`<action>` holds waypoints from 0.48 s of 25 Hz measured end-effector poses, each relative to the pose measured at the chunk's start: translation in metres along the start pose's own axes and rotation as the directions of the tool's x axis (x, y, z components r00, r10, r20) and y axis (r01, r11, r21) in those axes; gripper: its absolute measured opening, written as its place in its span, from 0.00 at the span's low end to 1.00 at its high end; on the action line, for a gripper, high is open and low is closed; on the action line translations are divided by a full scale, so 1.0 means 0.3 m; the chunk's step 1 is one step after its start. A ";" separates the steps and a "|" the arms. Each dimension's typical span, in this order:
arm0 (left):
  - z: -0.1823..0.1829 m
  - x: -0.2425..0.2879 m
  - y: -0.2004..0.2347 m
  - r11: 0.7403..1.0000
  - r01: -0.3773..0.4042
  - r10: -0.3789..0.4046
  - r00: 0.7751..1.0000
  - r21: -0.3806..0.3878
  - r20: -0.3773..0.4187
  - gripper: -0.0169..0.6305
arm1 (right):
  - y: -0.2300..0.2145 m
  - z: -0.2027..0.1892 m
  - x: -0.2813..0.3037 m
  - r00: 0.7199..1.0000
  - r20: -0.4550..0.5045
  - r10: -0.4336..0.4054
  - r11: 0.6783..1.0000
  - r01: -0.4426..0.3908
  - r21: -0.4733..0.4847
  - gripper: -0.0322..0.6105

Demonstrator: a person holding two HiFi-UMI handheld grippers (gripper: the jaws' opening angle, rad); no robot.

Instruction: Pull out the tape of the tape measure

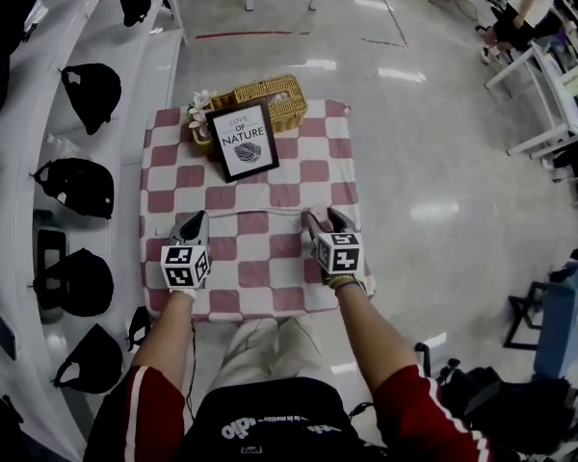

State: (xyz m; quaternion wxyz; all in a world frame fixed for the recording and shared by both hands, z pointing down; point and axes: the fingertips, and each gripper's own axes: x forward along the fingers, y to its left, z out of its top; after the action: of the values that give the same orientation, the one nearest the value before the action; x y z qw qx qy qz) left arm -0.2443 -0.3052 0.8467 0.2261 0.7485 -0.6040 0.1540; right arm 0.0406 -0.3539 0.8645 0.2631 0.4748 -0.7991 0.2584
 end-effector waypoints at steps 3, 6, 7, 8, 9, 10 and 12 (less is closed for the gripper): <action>-0.039 0.031 0.011 1.000 0.000 0.000 1.000 -0.017 -0.025 0.04 | -0.006 -0.031 0.031 1.000 -0.019 -0.010 1.000 0.010 -0.013 0.39; -0.061 0.054 0.027 0.999 -0.015 0.014 0.999 -0.033 -0.041 0.04 | -0.007 -0.049 0.055 0.999 -0.035 -0.014 1.000 0.013 -0.028 0.39; -0.071 0.057 0.034 0.999 -0.024 0.022 0.999 -0.038 -0.049 0.04 | -0.006 -0.057 0.059 0.999 -0.040 -0.015 0.999 0.013 -0.030 0.39; -0.081 0.058 0.040 0.999 -0.032 0.029 0.998 -0.044 -0.057 0.04 | -0.008 -0.064 0.060 0.999 -0.044 -0.018 0.999 0.016 -0.031 0.39; -0.090 0.059 0.044 0.998 -0.037 0.033 0.997 -0.050 -0.063 0.04 | -0.010 -0.070 0.060 0.999 -0.047 -0.022 0.999 0.020 -0.031 0.40; -0.095 0.060 0.045 0.998 -0.038 0.034 0.997 -0.053 -0.067 0.04 | -0.014 -0.072 0.061 0.999 -0.047 -0.025 0.999 0.023 -0.028 0.40; -0.098 0.062 0.041 0.998 -0.029 0.025 0.997 -0.047 -0.069 0.04 | -0.019 -0.067 0.065 0.999 -0.039 -0.028 0.999 0.027 -0.020 0.40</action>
State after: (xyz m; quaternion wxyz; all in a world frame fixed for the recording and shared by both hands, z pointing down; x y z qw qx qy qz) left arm -0.2509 -0.3074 0.8829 0.2625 0.7289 -0.6096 0.1678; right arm 0.0412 -0.3551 0.8932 0.2871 0.4779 -0.7896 0.2562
